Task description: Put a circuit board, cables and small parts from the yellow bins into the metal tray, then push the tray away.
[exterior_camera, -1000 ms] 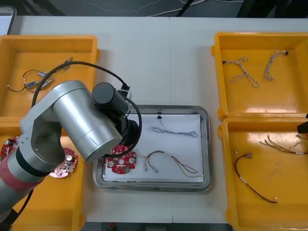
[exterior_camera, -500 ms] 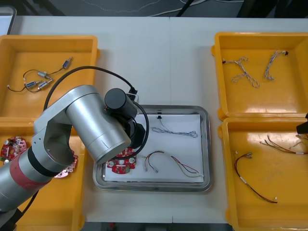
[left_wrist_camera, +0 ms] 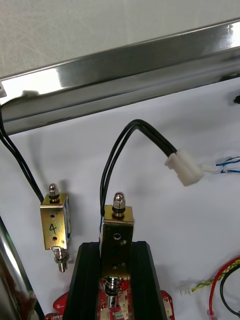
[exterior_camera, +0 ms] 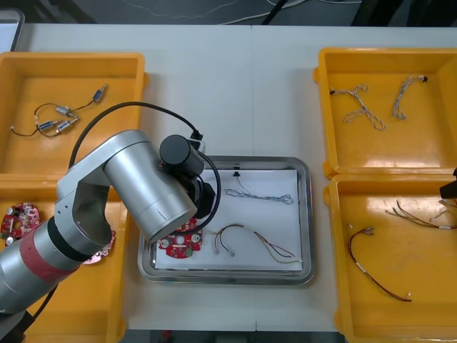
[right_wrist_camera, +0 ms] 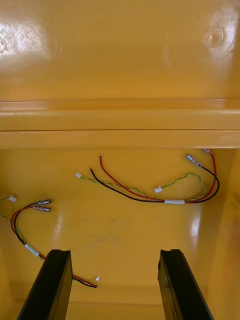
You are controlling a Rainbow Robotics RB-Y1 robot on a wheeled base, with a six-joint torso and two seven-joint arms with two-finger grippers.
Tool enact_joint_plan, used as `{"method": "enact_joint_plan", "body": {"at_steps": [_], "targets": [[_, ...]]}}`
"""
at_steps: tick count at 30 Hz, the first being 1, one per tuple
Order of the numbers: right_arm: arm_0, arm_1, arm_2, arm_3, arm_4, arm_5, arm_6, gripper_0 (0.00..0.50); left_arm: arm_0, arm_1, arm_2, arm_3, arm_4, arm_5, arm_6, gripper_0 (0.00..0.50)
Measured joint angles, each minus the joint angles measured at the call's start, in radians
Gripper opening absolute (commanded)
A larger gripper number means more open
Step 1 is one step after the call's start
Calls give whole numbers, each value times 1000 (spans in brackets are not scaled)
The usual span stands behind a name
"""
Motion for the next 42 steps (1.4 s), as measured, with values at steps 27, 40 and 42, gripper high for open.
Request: {"method": "enact_joint_plan", "body": {"at_steps": [27, 40, 42], "targets": [[0, 0, 0, 0, 0, 0, 0, 500, 0, -6, -20, 52, -23, -55, 0, 398], [0, 0, 0, 0, 0, 0, 0, 500, -7, -6, -19, 49, -9, -46, 71, 500], [0, 0, 0, 0, 0, 0, 0, 500, -13, -6, -16, 41, 9, -15, 76, 500]]}}
